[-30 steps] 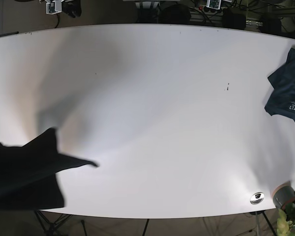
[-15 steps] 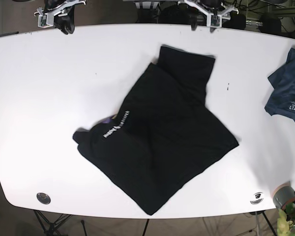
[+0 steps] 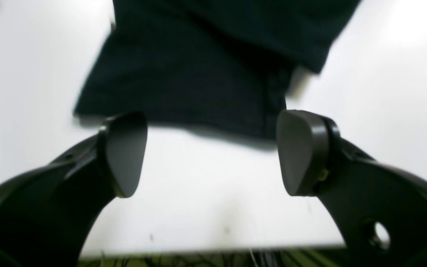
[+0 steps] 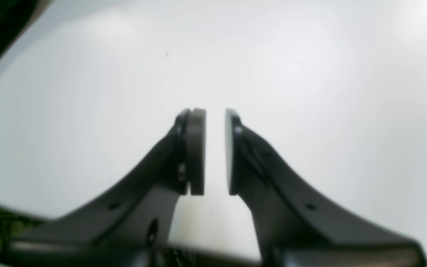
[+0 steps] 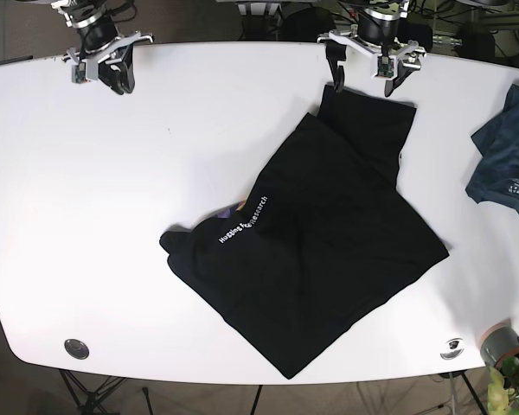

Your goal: Fold the T-shirt properly

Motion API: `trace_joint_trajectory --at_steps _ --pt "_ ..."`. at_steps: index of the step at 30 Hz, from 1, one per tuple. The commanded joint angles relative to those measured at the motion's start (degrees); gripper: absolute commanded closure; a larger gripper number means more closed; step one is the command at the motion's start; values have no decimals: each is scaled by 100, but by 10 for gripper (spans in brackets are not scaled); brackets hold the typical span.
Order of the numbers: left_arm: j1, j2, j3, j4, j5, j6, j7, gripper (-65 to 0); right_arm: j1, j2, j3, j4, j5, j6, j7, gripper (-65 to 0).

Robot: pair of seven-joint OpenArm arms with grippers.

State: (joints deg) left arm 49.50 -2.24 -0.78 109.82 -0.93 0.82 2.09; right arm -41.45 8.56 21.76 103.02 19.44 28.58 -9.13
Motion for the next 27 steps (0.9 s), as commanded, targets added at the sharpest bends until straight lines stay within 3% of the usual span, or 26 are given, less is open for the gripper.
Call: trace_joint_trajectory --at_steps 1,20,24,27 --pt "-101 -44 -6 73 9 2 -99 -518 281 63 35 102 65 39 -112 -78" --pt "-919 -158 -243 55 9 2 -90 -518 2312 72 18 102 73 56 -2485 -89" --pt "-1033 -158 -340 55 9 2 -90 -518 2488 81 -360 111 65 241 -2705 -89" --pt "-1077 -158 -489 29 -8 2 -90 -518 2532 81 -677 111 65 250 -2731 -94"
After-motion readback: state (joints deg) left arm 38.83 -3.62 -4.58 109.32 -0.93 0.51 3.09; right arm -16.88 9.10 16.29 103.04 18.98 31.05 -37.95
